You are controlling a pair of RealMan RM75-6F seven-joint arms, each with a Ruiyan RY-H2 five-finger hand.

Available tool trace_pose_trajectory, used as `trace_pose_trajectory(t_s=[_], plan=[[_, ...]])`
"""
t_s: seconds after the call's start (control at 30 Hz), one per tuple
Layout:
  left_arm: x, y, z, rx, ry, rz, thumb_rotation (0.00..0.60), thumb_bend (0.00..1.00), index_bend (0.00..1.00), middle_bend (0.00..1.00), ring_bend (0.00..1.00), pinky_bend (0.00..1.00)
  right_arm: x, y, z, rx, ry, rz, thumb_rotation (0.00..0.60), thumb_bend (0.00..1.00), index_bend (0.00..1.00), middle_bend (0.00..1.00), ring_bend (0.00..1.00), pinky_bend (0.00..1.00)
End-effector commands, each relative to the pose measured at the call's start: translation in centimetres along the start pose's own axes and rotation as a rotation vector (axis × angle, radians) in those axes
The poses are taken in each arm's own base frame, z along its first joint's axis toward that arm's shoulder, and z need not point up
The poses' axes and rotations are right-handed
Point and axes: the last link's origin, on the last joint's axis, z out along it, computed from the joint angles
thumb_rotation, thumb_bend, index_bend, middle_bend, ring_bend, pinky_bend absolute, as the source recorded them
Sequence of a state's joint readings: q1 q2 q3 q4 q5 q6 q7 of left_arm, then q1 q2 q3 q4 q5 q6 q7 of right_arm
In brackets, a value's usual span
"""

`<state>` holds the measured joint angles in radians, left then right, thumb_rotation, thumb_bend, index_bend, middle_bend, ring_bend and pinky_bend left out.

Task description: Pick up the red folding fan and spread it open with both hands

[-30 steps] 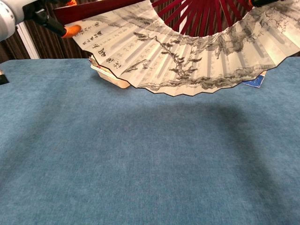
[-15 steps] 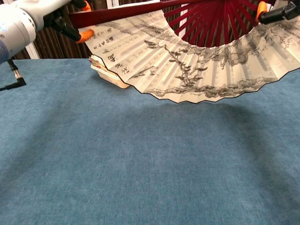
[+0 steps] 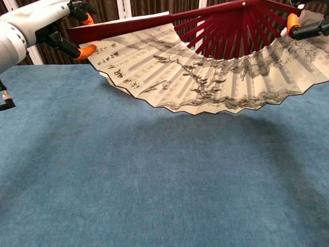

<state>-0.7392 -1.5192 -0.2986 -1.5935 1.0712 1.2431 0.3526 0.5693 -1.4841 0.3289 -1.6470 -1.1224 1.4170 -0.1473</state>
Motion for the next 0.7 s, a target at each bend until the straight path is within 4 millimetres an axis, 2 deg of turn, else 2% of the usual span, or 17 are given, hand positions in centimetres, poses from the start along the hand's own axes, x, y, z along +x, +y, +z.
trace_pose_trajectory(t_s=[0.03, 0.17, 0.23, 0.33, 0.4, 0.5, 0.7], plan=[[0.2, -0.2, -0.6, 0.002, -0.006, -0.003, 0.6, 0.58, 0.56, 0.04, 0.0, 0.0, -0.1, 0.0, -0.7, 0.006, -0.012, 0.002, 0.6, 0.69, 0.7, 0.29, 0.03, 0.0], [0.6, -0.6, -1.3, 0.005, -0.013, -0.008, 0.6, 0.55, 0.52, 0.01, 0.0, 0.0, -0.2, -0.1, -1.7, 0.024, -0.047, -0.006, 0.6, 0.69, 0.59, 0.27, 0.01, 0.0], [0.7, -0.7, -1.5, 0.007, -0.012, -0.009, 0.6, 0.5, 0.47, 0.0, 0.0, 0.0, -0.2, -0.2, -2.2, 0.027, -0.066, -0.004, 0.6, 0.69, 0.51, 0.24, 0.0, 0.0], [1.0, -1.1, -2.1, 0.006, -0.014, -0.021, 0.6, 0.46, 0.42, 0.0, 0.0, 0.0, -0.2, -0.4, -3.2, 0.048, -0.103, -0.021, 0.6, 0.68, 0.31, 0.17, 0.0, 0.0], [1.2, -1.4, -2.4, 0.006, -0.017, -0.022, 0.6, 0.43, 0.39, 0.0, 0.0, 0.0, -0.1, -0.5, -3.9, 0.053, -0.126, -0.03, 0.6, 0.63, 0.15, 0.11, 0.0, 0.0], [1.4, -1.8, -2.8, 0.006, -0.024, -0.022, 0.6, 0.39, 0.34, 0.0, 0.0, 0.0, 0.1, -0.6, -4.8, 0.056, -0.16, -0.052, 0.6, 0.54, 0.01, 0.04, 0.0, 0.0], [1.9, -2.4, -3.4, 0.005, -0.032, -0.025, 0.6, 0.34, 0.29, 0.0, 0.0, 0.0, 0.4, -0.7, -6.5, 0.06, -0.226, -0.097, 0.6, 0.42, 0.0, 0.0, 0.0, 0.0]])
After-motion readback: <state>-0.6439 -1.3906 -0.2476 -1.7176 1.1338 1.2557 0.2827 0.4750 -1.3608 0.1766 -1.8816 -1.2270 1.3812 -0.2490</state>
